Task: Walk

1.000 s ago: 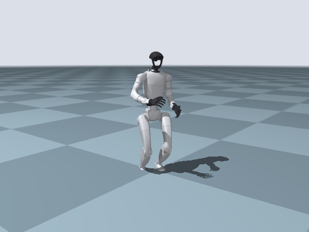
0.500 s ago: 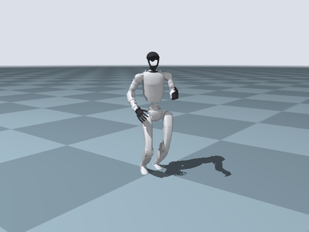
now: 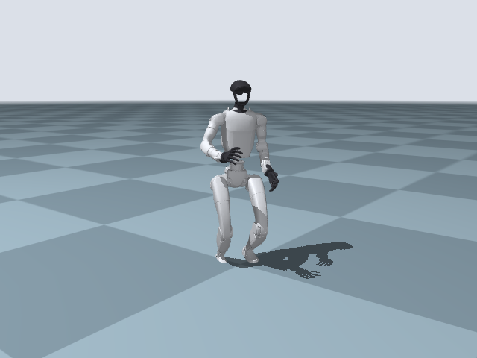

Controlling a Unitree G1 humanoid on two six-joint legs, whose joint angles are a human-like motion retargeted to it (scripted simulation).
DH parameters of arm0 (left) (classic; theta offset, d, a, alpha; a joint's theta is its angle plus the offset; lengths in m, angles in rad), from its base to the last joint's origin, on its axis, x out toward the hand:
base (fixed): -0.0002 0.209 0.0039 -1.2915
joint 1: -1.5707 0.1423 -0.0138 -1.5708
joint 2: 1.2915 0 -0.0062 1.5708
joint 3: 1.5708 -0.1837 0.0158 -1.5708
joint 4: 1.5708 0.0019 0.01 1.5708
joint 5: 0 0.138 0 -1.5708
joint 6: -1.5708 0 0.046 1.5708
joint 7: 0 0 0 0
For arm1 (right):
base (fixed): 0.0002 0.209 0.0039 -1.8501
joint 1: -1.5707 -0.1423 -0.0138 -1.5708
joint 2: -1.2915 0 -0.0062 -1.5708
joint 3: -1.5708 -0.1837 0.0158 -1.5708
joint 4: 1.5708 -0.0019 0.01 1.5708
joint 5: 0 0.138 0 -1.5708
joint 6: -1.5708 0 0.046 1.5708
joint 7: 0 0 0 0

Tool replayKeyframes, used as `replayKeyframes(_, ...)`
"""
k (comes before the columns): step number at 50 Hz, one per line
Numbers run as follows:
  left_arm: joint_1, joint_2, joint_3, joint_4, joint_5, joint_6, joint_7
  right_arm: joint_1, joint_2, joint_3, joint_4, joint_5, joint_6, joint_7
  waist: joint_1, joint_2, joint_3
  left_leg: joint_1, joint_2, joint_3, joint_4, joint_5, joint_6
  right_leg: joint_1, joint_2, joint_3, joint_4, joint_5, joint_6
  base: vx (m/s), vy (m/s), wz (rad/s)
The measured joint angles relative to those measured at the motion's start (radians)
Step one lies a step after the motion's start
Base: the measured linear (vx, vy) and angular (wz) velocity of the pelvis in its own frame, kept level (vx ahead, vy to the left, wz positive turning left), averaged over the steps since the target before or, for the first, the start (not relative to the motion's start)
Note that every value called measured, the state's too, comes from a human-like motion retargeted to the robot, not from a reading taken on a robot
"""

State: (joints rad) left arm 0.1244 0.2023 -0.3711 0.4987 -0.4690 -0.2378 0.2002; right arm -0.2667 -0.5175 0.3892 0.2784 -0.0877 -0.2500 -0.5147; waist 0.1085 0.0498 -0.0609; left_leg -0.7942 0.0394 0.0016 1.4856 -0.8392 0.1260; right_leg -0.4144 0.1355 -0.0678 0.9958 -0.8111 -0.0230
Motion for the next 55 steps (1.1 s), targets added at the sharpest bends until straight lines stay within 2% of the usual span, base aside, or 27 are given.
replayKeyframes(4,0.062,0.014,0.004,0.033,-0.025,0.016,-0.02,-0.031,-0.001,-0.002,0.042,0.031,0.016,0.018,-0.003,-0.049,-0.034,-0.029,-0.142,-0.004,-0.258,0.013,0.009,0.046,-0.08,0.013,-0.013,0.016,0.051,0.03,0.04,0.16)
replayKeyframes(8,0.063,0.021,0.005,0.012,-0.023,0.017,-0.009,0.012,0.022,0.013,0.1,0.037,0.03,0.065,-0.03,-0.103,-0.036,0.046,-0.255,0.013,-0.32,0.02,0.041,0.093,-0.175,0.04,0.116,0.029,0.103,0.03,0.06,0.28)
replayKeyframes(13,-0.037,0.008,0.004,-0.078,-0.004,-0.006,0.063,0.148,0.09,0.052,0.193,0.033,0.038,0.14,-0.11,-0.185,-0.025,0.154,-0.394,0.045,-0.367,-0.012,0.1,0.005,-0.352,0.062,0.464,0.209,0.178,-0.03,0.05,0.38)
replayKeyframes(15,-0.115,0.004,0.005,-0.109,0.002,-0.018,0.101,0.203,0.117,0.066,0.237,0.027,0.04,0.159,-0.148,-0.208,-0.027,0.198,-0.431,0.048,-0.406,-0.024,0.113,-0.08,-0.414,0.075,0.587,0.238,0.174,-0.03,0.04,0.22)
replayKeyframes(20,-0.34,0.004,0.036,-0.127,0.005,-0.035,0.171,0.32,0.136,0.071,0.335,0.032,0.047,0.186,-0.229,-0.2,-0.044,0.351,-0.45,0.02,-0.577,-0.024,0.1,-0.31,-0.482,0.097,0.631,0.166,0.119,0.0,0.0,0.0)
replayKeyframes(25,-0.507,0.013,0.063,-0.119,0.006,-0.053,0.192,0.407,0.116,0.042,0.379,0.065,0.069,0.193,-0.262,-0.144,-0.068,0.485,-0.395,-0.002,-0.735,0.006,0.056,-0.458,-0.419,0.081,0.352,0.113,0.117,0.02,-0.02,-0.32)
replayKeyframes(28,-0.55,0.018,0.058,-0.11,0.016,-0.063,0.185,0.437,0.106,0.019,0.388,0.079,0.076,0.195,-0.252,-0.114,-0.084,0.523,-0.348,0.002,-0.744,0.005,0.033,-0.479,-0.339,0.079,0.177,0.109,0.131,0.01,-0.05,-0.4)
replayKeyframes(30,-0.551,0.017,0.051,-0.107,0.019,-0.066,0.177,0.446,0.104,0.011,0.384,0.089,0.076,0.193,-0.241,-0.101,-0.088,0.534,-0.32,0.003,-0.689,-0.012,0.021,-0.464,-0.3,0.074,0.141,0.109,0.124,0.0,-0.06,-0.32)
replayKeyframes(33,-0.503,0.005,0.034,-0.098,0.013,-0.066,0.155,0.425,0.102,0.011,0.358,0.097,0.066,0.174,-0.218,-0.07,-0.074,0.522,-0.25,0.009,-0.492,-0.033,-0.004,-0.408,-0.235,0.044,0.182,0.105,0.087,-0.01,-0.06,-0.32)
replayKeyframes(35,-0.45,-0.002,0.019,-0.077,0.013,-0.06,0.136,0.384,0.1,0.015,0.331,0.101,0.056,0.158,-0.187,-0.017,-0.051,0.494,-0.149,0.014,-0.282,-0.033,-0.036,-0.355,-0.155,-0.003,0.204,0.085,0.043,0.0,-0.05,-0.58)
replayKeyframes(37,-0.384,-0.009,0.0,-0.038,0.02,-0.042,0.114,0.324,0.092,0.02,0.295,0.098,0.048,0.142,-0.152,0.021,-0.031,0.45,-0.057,0.025,-0.081,0.014,-0.059,-0.309,-0.091,-0.032,0.216,0.052,0.004,0.01,-0.05,-0.54)
replayKeyframes(39,-0.321,-0.02,-0.012,0.021,0.032,-0.02,0.09,0.247,0.075,0.022,0.26,0.094,0.044,0.122,-0.118,0.048,-0.015,0.369,0.019,0.03,0.071,0.05,-0.058,-0.26,-0.041,-0.046,0.188,0.031,-0.022,-0.02,-0.04,-0.31)
replayKeyframes(41,-0.254,-0.03,-0.017,0.093,0.048,0.004,0.069,0.171,0.059,0.016,0.226,0.087,0.04,0.099,-0.087,0.052,-0.01,0.272,0.052,0.035,0.149,0.049,-0.039,-0.212,-0.017,-0.039,0.15,0.016,-0.027,0.0,0.0,0.0)
replayKeyframes(45,-0.116,-0.031,-0.001,0.244,0.07,0.044,0.036,0.048,0.036,-0.02,0.165,0.097,0.036,0.053,-0.031,0.032,-0.013,0.092,0.035,0.039,0.086,0.008,-0.005,-0.096,-0.002,-0.006,0.046,0.018,-0.001,0.01,0.01,-0.16)
replayKeyframes(49,-0.001,-0.025,0.032,0.353,0.054,0.067,0.008,-0.02,0.023,-0.052,0.12,0.139,0.03,0.04,-0.009,-0.006,-0.031,-0.024,-0.069,0.03,-0.187,0.01,0.001,0.011,-0.042,0.01,-0.038,0.034,0.043,0.01,0.01,-0.05)
replayKeyframes(52,0.057,-0.024,0.058,0.4,0.028,0.079,-0.004,-0.03,0.028,-0.062,0.11,0.163,0.031,0.052,-0.012,-0.04,-0.047,-0.048,-0.167,0.018,-0.352,0.025,0.008,0.073,-0.093,0.019,-0.037,0.034,0.078,0.0,0.0,0.0)
replayKeyframes(55,0.078,-0.033,0.073,0.418,0.018,0.081,0.003,0.009,0.05,-0.054,0.132,0.164,0.042,0.078,-0.02,-0.062,-0.045,-0.023,-0.226,0.02,-0.317,0.03,0.032,0.121,-0.131,0.038,0.078,0.035,0.107,0.0,0.0,0.0)
